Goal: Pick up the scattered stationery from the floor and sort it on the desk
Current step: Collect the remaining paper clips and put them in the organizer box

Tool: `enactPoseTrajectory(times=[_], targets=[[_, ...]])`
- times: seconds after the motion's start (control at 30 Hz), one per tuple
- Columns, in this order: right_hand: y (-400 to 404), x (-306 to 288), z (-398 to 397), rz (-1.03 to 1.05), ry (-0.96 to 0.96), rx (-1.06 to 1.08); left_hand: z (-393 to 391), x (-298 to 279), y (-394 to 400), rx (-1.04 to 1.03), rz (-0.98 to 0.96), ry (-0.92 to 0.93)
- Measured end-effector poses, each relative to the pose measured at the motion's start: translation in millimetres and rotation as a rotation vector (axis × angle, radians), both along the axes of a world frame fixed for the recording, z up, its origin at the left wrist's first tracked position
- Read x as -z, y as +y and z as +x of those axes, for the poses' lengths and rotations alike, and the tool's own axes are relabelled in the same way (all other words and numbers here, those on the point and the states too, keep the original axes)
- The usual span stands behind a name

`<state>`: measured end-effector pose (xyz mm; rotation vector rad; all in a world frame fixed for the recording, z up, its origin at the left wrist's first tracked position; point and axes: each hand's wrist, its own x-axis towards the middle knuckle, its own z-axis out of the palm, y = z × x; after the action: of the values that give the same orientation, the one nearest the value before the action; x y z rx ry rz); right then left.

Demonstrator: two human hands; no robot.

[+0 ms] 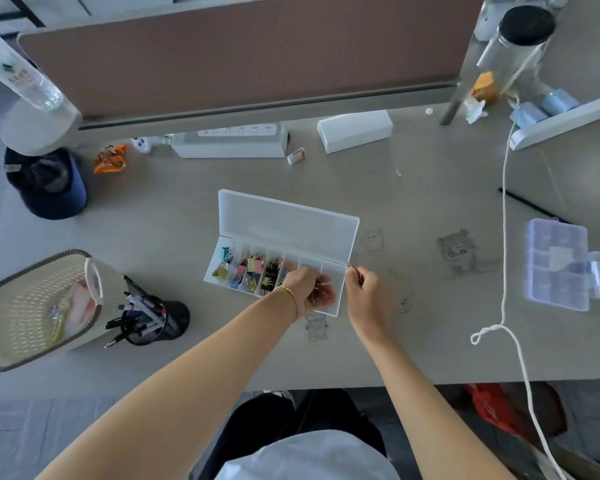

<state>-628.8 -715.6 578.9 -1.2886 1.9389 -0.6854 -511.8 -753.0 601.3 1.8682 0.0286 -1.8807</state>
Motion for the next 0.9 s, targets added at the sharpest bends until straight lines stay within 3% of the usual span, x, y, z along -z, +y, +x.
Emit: enactPoseTrajectory(times=[0.2, 0.4, 0.9], targets=[[4, -9, -1, 0.01, -0.067, -0.004, -2, 3, 1, 0.036, -0.03, 0.019], [8, -10, 0, 0.013, -0.114, 0.009, -2, 10, -1, 0.093, -0.041, -0.099], [1, -3, 9, 0.036, -0.27, 0.164, -6, 11, -5, 0.251, -0.061, -0.197]])
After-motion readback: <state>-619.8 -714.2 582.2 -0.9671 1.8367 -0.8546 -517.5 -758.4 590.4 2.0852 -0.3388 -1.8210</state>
